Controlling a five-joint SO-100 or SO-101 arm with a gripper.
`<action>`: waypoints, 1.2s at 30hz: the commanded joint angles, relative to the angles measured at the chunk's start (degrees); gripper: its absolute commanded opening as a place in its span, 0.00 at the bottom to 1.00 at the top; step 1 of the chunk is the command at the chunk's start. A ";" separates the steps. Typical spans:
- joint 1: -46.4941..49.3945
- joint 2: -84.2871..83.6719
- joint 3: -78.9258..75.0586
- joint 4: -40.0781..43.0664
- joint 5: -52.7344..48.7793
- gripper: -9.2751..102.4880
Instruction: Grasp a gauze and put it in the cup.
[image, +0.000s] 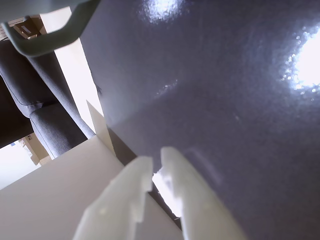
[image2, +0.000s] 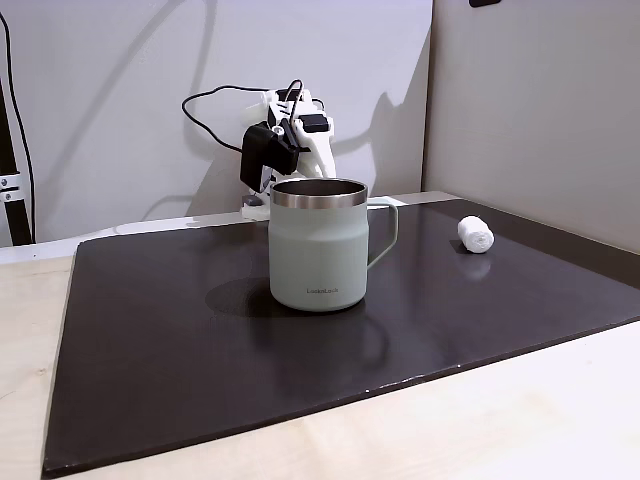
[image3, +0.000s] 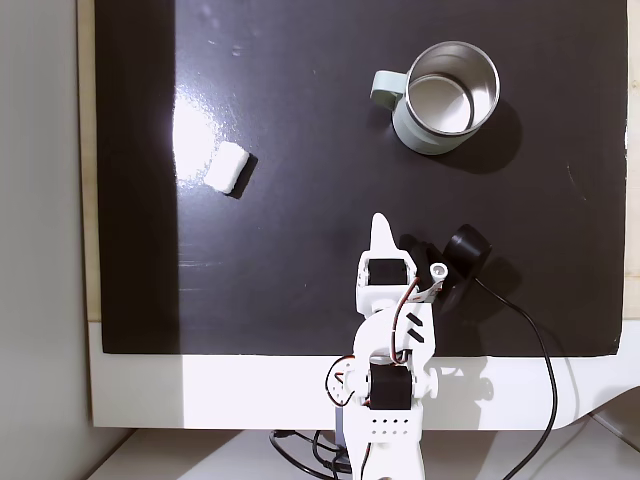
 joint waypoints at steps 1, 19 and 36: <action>-1.58 0.53 -0.44 0.18 -1.76 0.08; -2.11 0.53 -0.44 0.00 -2.72 0.08; -3.34 -46.05 -45.97 12.74 -2.46 0.08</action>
